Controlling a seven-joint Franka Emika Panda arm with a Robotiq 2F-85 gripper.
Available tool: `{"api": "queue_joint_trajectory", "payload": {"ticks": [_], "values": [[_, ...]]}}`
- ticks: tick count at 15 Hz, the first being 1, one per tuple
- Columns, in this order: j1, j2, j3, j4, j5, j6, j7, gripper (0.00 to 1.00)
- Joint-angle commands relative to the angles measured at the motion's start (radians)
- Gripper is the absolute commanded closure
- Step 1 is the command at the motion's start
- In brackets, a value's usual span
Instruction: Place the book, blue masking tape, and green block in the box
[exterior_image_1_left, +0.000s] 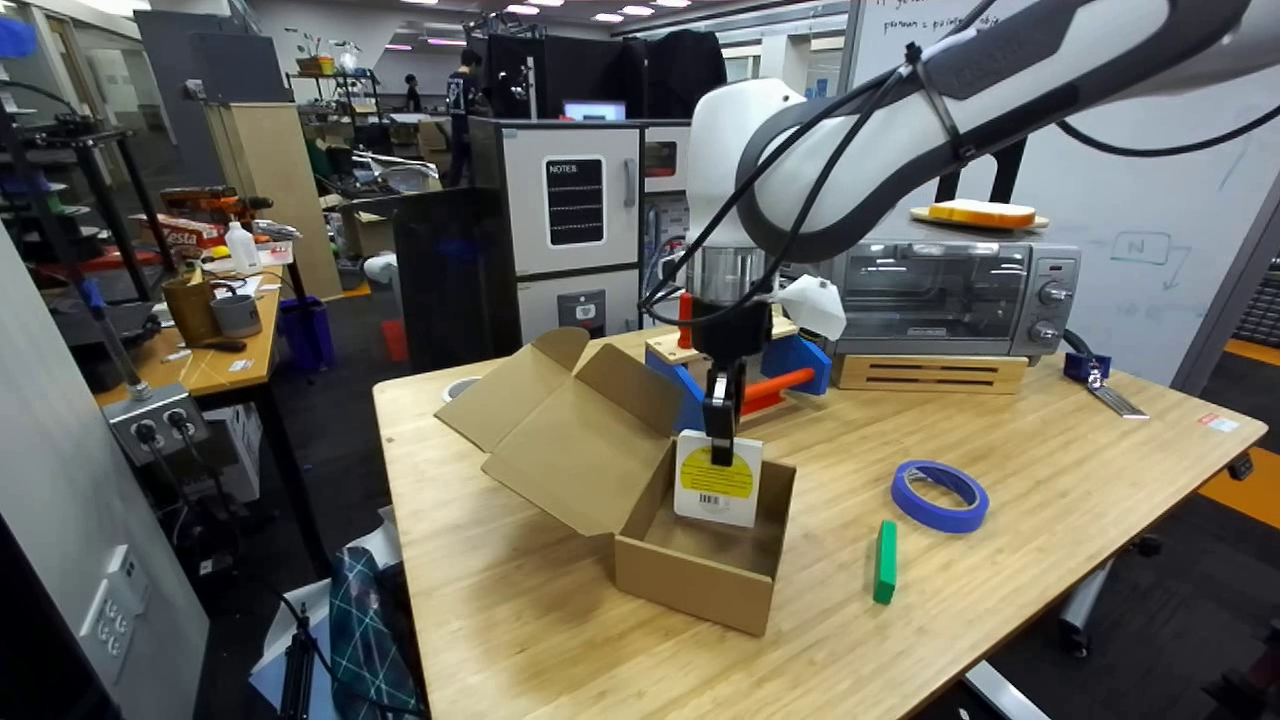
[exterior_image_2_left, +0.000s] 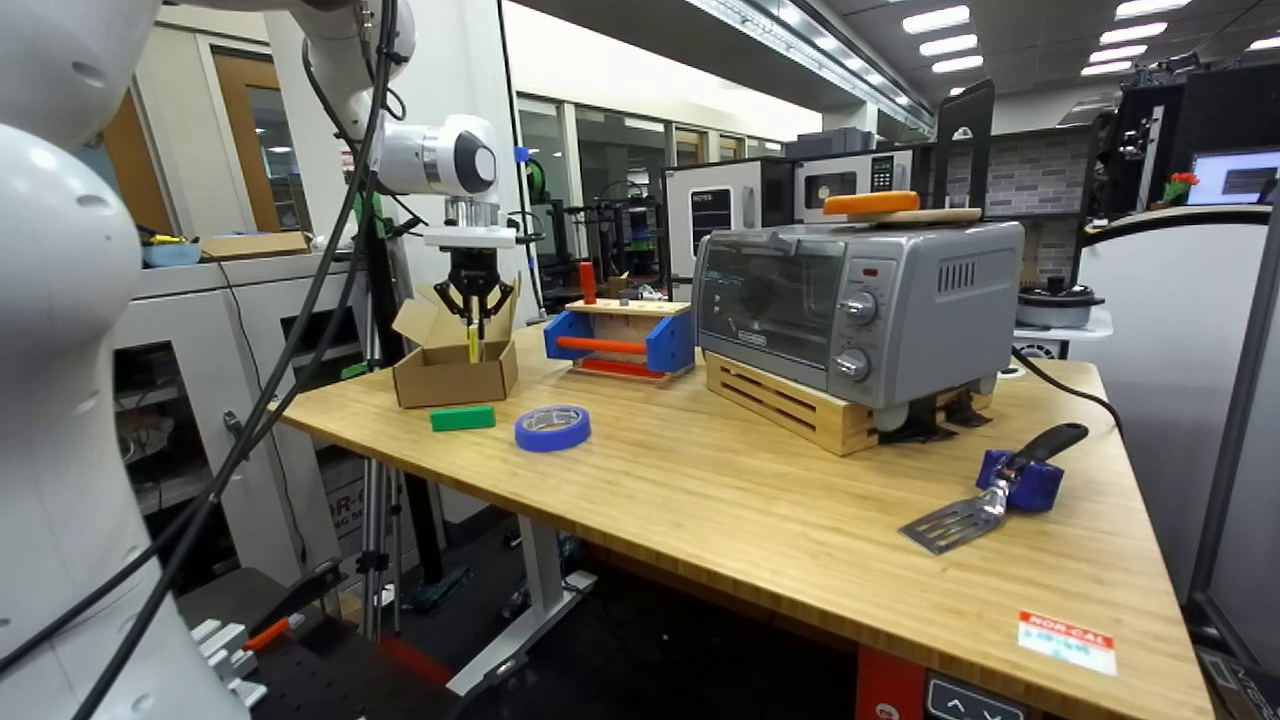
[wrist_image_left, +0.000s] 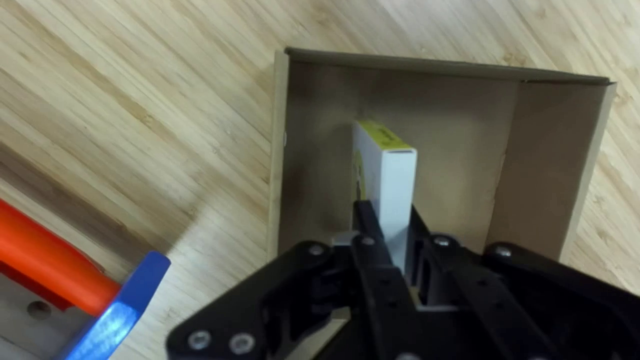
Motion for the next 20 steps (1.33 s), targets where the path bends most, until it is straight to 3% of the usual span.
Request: {"api": "queue_joint_trajectory", "payload": {"ticks": [1,20], "values": [[0.002,0.033,-0.001,0.066,0.005,-0.038,-0.008,0.96],[-0.014,0.059,-0.018,0.089,0.004,-0.052,-0.008,0.96]]}}
